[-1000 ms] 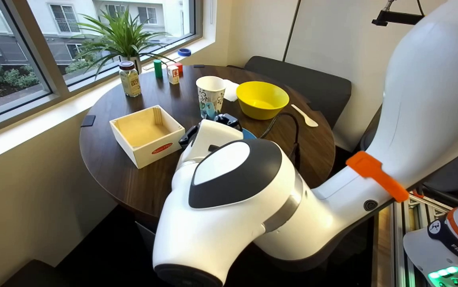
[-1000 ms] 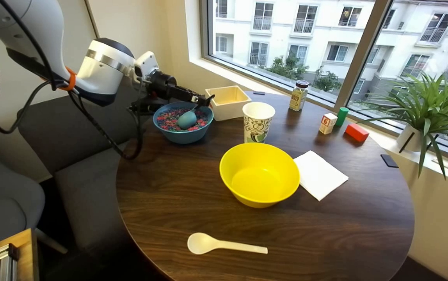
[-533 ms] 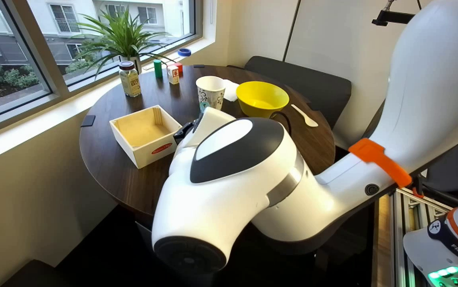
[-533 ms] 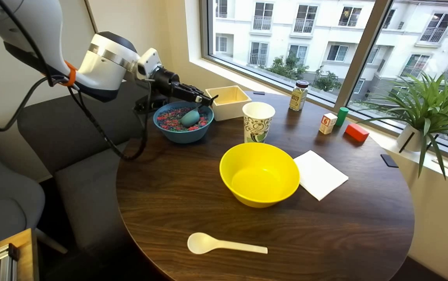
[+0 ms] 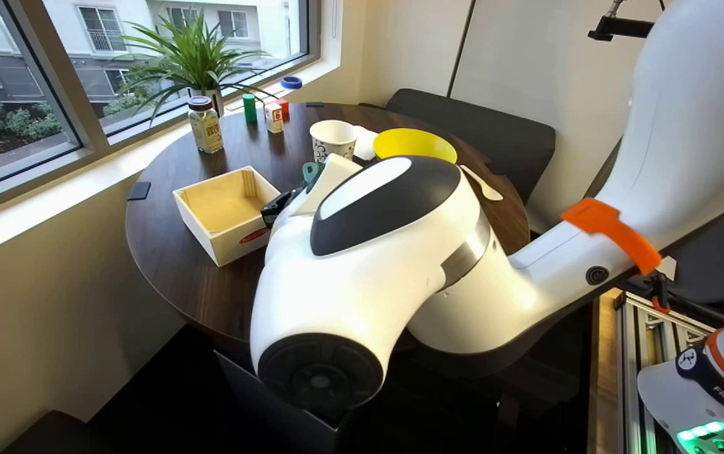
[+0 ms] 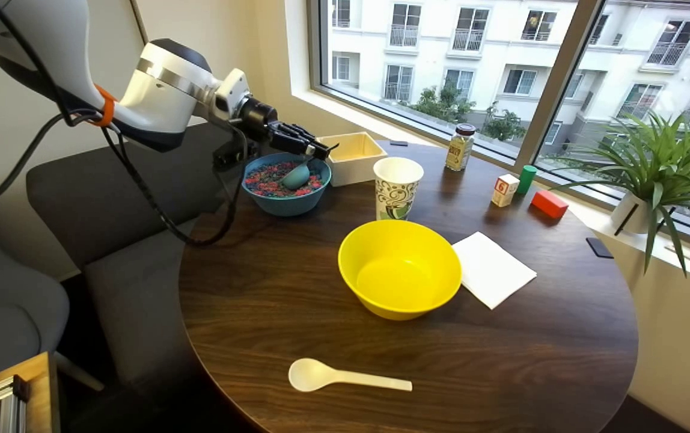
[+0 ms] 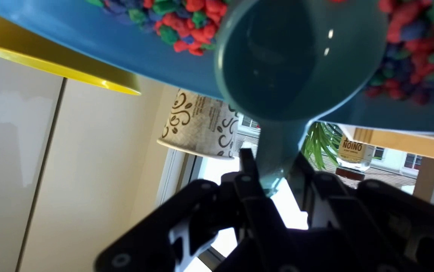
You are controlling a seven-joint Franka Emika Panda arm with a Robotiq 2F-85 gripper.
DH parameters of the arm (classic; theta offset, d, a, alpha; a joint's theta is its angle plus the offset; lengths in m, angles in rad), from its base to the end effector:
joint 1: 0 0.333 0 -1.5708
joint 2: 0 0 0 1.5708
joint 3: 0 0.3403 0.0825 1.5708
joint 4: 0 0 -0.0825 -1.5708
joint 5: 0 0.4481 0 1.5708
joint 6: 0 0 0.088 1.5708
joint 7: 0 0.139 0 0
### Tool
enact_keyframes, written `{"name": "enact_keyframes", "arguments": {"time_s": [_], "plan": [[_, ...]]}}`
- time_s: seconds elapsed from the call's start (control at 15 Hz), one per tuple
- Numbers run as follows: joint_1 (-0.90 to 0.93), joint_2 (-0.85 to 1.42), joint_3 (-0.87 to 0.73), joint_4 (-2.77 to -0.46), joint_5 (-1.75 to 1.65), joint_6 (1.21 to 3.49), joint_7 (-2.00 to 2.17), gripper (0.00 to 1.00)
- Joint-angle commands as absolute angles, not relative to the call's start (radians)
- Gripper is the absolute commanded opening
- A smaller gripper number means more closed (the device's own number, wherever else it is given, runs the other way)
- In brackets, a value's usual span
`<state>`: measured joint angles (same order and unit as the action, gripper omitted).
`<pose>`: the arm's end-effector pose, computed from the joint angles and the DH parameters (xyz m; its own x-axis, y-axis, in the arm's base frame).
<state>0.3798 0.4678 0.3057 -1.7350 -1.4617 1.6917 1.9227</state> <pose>0.6429 0.3336 0.3248 0.3675 -0.0609 0.9280 -0.7012 -0.6736 0.2335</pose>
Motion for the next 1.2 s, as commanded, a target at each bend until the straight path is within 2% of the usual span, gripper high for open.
{"name": "enact_keyframes", "arguments": {"time_s": [0.0,1.13], "plan": [[0.369,0.415,0.308,-1.798,-1.451,1.792,1.980,0.06],[0.283,0.220,0.274,-1.989,-1.485,2.199,2.046,0.06]]}}
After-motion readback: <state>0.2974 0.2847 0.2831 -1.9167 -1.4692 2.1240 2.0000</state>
